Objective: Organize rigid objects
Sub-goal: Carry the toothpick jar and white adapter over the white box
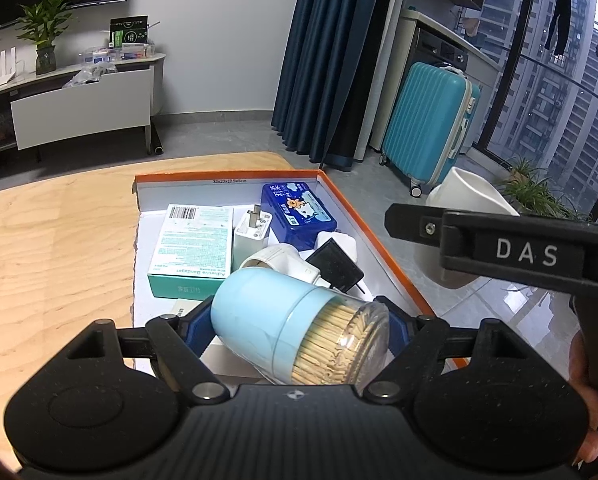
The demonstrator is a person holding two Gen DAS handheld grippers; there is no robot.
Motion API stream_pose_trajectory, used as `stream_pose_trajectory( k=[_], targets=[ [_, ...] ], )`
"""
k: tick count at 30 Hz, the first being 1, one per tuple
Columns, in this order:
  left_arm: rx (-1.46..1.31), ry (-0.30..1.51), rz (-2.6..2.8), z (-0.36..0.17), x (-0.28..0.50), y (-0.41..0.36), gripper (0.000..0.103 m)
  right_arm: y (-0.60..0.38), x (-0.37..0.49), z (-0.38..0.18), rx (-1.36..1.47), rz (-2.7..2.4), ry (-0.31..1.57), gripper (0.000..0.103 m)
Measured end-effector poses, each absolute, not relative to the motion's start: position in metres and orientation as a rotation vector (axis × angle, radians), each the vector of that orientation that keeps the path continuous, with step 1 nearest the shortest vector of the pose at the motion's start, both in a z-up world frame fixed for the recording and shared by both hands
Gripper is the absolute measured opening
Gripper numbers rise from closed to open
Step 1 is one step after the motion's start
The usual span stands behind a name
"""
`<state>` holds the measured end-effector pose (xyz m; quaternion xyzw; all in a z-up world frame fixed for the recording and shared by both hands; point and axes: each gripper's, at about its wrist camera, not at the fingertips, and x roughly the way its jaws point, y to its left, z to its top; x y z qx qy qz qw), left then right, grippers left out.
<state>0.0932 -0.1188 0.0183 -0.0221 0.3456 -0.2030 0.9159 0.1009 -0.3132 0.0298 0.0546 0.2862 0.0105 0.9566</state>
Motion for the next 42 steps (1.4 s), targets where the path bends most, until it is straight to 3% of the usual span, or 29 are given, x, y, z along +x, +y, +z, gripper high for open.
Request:
stream_pose_trajectory(
  k=[42],
  targets=[
    [-0.075,0.689,-0.342,0.029,0.15,-0.087,0.083,-0.316,0.116,0.03,0.113,0.035,0.592,0.08]
  ],
)
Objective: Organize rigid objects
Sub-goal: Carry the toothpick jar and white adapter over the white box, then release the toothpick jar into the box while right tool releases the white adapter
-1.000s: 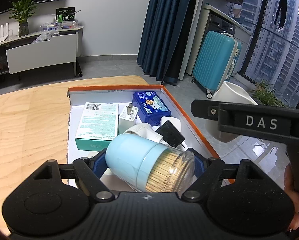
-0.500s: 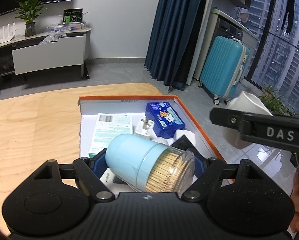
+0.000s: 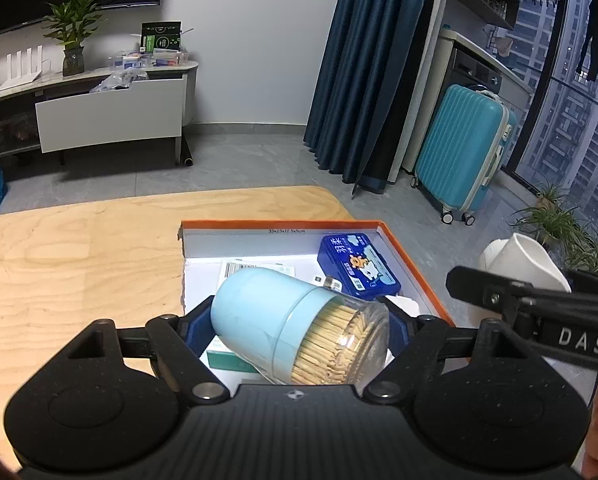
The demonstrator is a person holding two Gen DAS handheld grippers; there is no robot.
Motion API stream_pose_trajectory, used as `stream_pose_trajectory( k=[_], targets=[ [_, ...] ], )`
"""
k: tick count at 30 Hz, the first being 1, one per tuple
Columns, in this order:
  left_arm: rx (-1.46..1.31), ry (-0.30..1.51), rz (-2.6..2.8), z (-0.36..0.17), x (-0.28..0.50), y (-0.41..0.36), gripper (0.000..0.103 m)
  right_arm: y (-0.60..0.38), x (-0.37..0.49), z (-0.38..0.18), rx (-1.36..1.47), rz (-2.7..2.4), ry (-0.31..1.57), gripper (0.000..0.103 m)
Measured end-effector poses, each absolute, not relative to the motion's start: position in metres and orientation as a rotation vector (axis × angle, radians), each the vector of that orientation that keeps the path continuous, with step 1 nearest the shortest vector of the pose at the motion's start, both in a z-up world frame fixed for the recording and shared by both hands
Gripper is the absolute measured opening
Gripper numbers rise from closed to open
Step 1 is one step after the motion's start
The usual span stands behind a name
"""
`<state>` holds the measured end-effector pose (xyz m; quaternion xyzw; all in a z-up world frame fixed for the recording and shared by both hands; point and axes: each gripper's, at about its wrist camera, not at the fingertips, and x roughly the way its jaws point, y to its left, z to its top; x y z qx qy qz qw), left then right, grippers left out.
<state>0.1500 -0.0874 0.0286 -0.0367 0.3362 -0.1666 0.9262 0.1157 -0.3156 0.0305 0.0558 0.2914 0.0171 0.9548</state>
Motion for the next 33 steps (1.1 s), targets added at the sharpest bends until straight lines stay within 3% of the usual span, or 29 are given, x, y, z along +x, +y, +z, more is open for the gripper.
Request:
stream_pose_trajectory(
  k=[33],
  targets=[
    [-0.057,0.68,-0.353,0.034,0.184,-0.091,0.083,-0.317,0.127,0.028,0.105,0.06,0.619,0.08]
  ],
)
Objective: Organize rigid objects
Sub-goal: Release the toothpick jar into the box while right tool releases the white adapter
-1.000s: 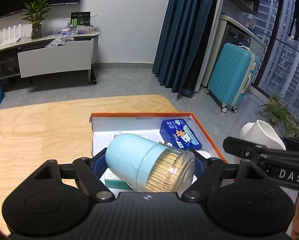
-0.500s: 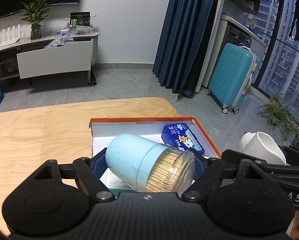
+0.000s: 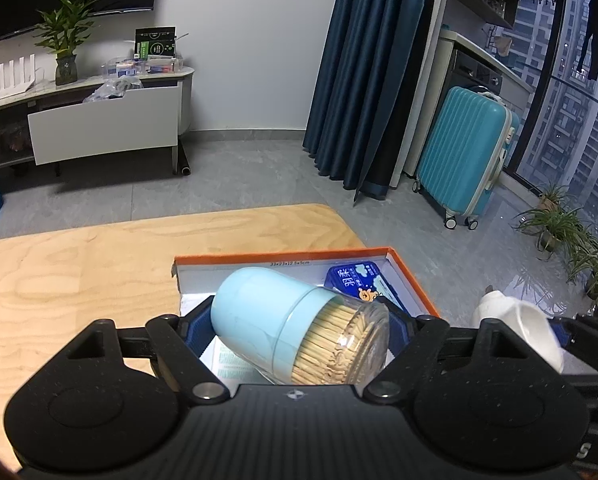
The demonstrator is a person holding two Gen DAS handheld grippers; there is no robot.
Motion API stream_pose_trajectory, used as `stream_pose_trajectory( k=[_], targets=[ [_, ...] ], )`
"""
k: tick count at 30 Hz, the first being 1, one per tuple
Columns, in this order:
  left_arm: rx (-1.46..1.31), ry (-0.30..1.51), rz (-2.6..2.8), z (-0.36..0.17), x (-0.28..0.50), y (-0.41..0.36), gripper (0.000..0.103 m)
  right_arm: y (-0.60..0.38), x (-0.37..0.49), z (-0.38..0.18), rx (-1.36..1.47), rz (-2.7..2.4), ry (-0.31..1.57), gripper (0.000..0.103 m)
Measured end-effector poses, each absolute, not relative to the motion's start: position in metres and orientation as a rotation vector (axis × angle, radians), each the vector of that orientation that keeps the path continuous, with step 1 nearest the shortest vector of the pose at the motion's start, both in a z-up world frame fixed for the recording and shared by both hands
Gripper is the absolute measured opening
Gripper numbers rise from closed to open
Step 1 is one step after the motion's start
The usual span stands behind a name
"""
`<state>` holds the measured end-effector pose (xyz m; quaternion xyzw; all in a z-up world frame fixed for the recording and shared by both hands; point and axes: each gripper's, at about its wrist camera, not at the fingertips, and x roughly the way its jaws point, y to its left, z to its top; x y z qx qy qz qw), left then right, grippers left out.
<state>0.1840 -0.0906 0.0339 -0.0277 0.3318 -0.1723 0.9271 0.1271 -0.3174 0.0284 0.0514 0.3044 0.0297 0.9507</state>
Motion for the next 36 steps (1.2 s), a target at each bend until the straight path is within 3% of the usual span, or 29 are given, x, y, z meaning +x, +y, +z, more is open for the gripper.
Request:
stream_pose_trajectory(
  k=[2,3,4,25,36],
  targets=[
    [-0.052,0.678,-0.357,0.034,0.187,-0.092,0.083,-0.318,0.128,0.029,0.107,0.061,0.618,0.072],
    [-0.051,0.677,-0.359,0.035,0.189,-0.093,0.083,-0.319,0.129,0.029,0.109,0.063,0.62,0.056],
    [-0.05,0.675,-0.361,0.035,0.19,-0.094,0.083,-0.319,0.129,0.029,0.108,0.061,0.619,0.053],
    [-0.05,0.742,-0.411,0.022,0.224,-0.108,0.083,-0.329,0.111,0.027,0.141,0.03,0.58,0.057],
    [-0.087,0.729,-0.409,0.038,0.215,-0.092,0.089,-0.327,0.096,0.035,0.155,0.041,0.553,0.059]
  ],
)
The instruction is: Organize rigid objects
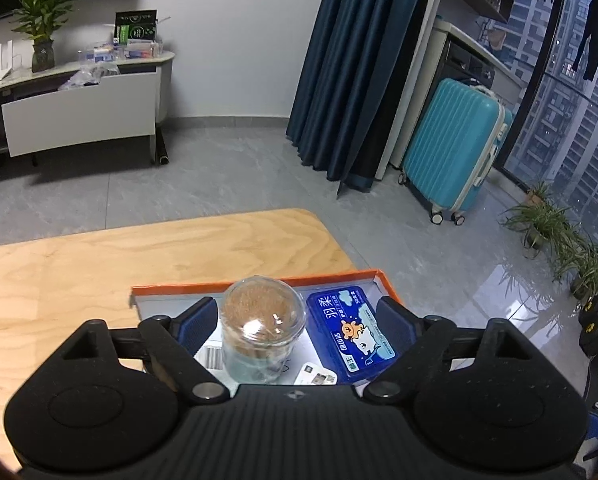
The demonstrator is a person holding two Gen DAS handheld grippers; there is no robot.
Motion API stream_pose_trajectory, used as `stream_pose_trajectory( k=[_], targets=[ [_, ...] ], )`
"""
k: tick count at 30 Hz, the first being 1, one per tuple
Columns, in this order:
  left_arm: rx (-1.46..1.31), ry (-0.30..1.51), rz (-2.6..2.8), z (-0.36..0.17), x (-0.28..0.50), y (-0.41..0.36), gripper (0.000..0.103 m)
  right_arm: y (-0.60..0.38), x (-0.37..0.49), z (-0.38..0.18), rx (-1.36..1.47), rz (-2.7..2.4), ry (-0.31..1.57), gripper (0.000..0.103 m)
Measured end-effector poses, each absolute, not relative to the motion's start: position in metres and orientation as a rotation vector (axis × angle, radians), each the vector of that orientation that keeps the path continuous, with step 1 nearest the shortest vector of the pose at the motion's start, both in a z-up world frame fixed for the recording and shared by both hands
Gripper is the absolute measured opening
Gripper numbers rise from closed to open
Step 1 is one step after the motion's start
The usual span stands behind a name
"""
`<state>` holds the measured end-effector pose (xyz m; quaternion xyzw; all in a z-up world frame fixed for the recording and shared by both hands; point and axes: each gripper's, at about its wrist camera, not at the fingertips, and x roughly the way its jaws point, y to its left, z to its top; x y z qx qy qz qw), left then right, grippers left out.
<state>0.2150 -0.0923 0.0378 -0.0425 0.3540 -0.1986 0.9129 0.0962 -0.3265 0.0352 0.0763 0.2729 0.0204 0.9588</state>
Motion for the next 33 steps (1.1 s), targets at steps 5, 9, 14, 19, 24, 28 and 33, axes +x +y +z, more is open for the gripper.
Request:
stream_pose_trajectory(
  k=[5,9,14,19,24,28,33],
  targets=[
    [-0.106,0.725,-0.391,0.047,0.2,-0.077,0.089,-0.324,0.081,0.042,0.153,0.049,0.532,0.061],
    [-0.12,0.707,-0.374,0.058,0.182,-0.07,0.09,-0.321,0.068,0.049,0.149,0.051,0.516,0.062],
    [-0.108,0.684,-0.366,0.071,0.149,-0.067,0.095,-0.316,0.051,0.056,0.135,0.058,0.507,0.065],
    [-0.092,0.697,-0.336,0.073,0.115,-0.065,0.1,-0.314,0.033,0.059,0.125,0.061,0.507,0.071],
    [-0.068,0.73,-0.29,0.067,0.087,-0.068,0.103,-0.313,0.015,0.056,0.104,0.06,0.527,0.077],
    [-0.067,0.755,-0.246,0.061,0.072,-0.066,0.103,-0.314,0.001,0.051,0.097,0.06,0.546,0.077],
    [-0.055,0.775,-0.186,0.05,0.058,-0.066,0.103,-0.313,-0.011,0.049,0.099,0.061,0.554,0.078]
  ],
)
